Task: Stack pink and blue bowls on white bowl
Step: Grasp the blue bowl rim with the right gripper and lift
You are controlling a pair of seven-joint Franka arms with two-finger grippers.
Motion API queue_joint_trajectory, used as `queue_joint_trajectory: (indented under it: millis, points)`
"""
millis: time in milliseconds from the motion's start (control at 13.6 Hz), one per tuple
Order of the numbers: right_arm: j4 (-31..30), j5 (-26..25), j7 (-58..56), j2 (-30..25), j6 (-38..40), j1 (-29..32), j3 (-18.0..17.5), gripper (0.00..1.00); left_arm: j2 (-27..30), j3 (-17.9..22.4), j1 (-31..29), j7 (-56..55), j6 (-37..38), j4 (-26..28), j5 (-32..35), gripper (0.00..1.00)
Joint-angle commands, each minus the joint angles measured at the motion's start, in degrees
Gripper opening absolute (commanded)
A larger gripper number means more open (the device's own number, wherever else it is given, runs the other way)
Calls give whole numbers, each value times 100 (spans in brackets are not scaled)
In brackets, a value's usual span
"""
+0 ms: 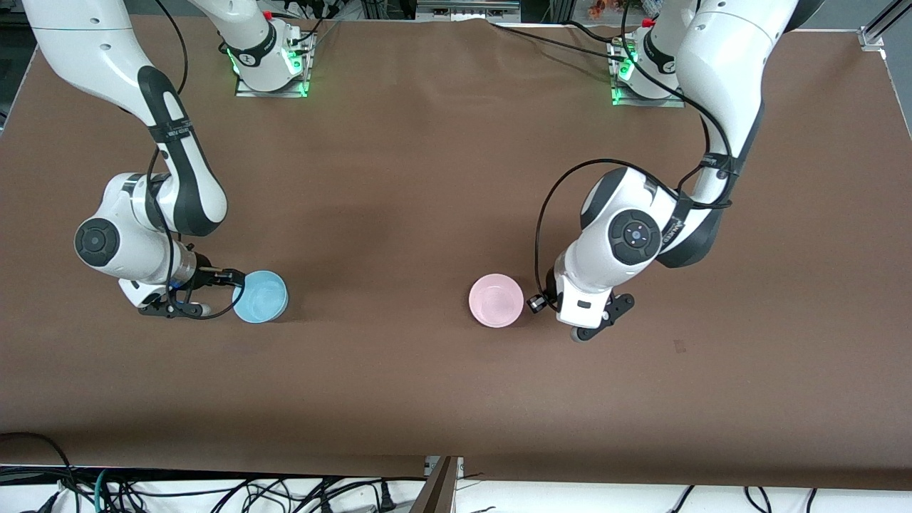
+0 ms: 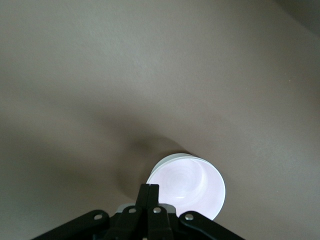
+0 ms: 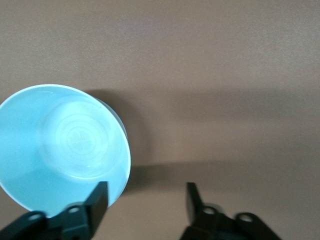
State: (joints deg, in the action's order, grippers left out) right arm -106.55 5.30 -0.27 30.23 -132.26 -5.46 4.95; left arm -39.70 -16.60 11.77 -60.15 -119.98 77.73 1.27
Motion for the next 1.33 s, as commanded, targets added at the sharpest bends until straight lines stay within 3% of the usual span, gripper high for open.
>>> queue_joint_trajectory:
  millis: [0, 442, 589, 957, 1252]
  points:
    - [37, 216, -61, 53, -37, 1, -29, 49, 199, -19, -209, 520, 421, -65, 102, 0]
    - [397, 322, -8, 334, -37, -26, -81, 49, 674, -19, -675, 1908, 1405, -126, 84, 0]
    - [459, 322, -17, 396, -37, -8, -81, 39, 674, -10, -799, 2313, 1931, -538, 102, 0]
    - [591, 331, -17, 423, 7, -26, -90, 1, 683, -19, -1115, 3368, 3127, -1373, 409, 0]
    - [933, 357, 18, 405, 348, -34, -239, 0, 910, -36, -1440, 4151, 3832, -1717, 418, 0]
